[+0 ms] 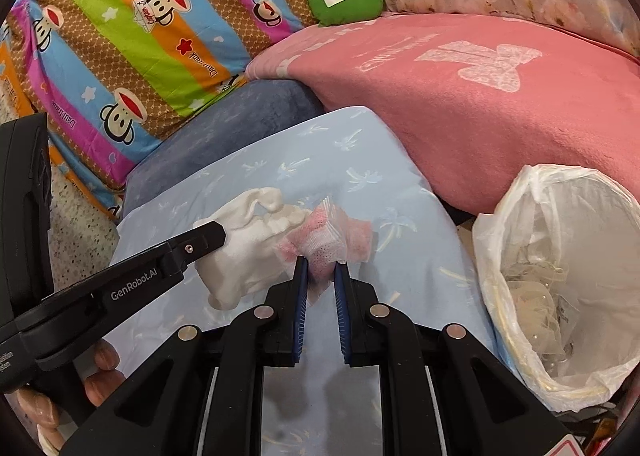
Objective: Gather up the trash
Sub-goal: 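Carry the white sock and pink cloth over the white bin and open both grippers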
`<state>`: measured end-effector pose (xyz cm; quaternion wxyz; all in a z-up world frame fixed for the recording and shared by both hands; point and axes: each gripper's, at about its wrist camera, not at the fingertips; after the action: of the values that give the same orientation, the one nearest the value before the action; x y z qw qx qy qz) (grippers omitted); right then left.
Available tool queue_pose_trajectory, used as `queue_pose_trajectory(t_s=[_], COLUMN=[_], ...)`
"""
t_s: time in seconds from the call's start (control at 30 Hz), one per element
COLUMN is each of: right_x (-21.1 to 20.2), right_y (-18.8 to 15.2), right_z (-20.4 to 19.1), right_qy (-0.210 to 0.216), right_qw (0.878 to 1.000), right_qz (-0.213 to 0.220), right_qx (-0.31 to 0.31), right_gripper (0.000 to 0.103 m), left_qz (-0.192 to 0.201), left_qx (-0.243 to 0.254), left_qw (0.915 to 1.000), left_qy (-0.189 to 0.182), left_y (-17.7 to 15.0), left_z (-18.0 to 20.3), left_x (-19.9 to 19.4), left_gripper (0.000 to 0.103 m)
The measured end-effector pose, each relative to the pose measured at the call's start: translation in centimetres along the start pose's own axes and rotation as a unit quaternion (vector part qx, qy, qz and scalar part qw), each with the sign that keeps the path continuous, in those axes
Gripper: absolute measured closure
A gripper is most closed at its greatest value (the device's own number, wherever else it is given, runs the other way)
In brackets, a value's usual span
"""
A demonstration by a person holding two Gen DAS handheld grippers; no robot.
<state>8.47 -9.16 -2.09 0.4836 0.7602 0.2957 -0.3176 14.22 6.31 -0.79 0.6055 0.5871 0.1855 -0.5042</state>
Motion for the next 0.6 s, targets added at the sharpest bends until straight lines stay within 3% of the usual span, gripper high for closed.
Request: queue_pose_trajectory(t_s=[0.6], right_x=[-4.2], right_y=[-1.1], right_z=[5.0], right_qy=[-0.005], right_qw=[0.999], right_qz=[0.028], right_qx=[0.036], right_gripper=[0.090], left_qz=[-0.011], left_qx=[0.038], left_qw=[0.9992], left_qy=[-0.006], left_y=[-1.4], left_z=[5.5], left_x=[0.2], left_gripper=[0.093])
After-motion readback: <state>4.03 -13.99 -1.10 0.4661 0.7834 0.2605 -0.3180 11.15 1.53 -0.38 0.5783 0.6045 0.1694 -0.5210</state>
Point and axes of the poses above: each gripper's, at about its wrist camera, not at the fingertips, and x roughly the way its jaws point, z to its right, y to its top, and after that the axes turned 7 degrees about -z, right-handed
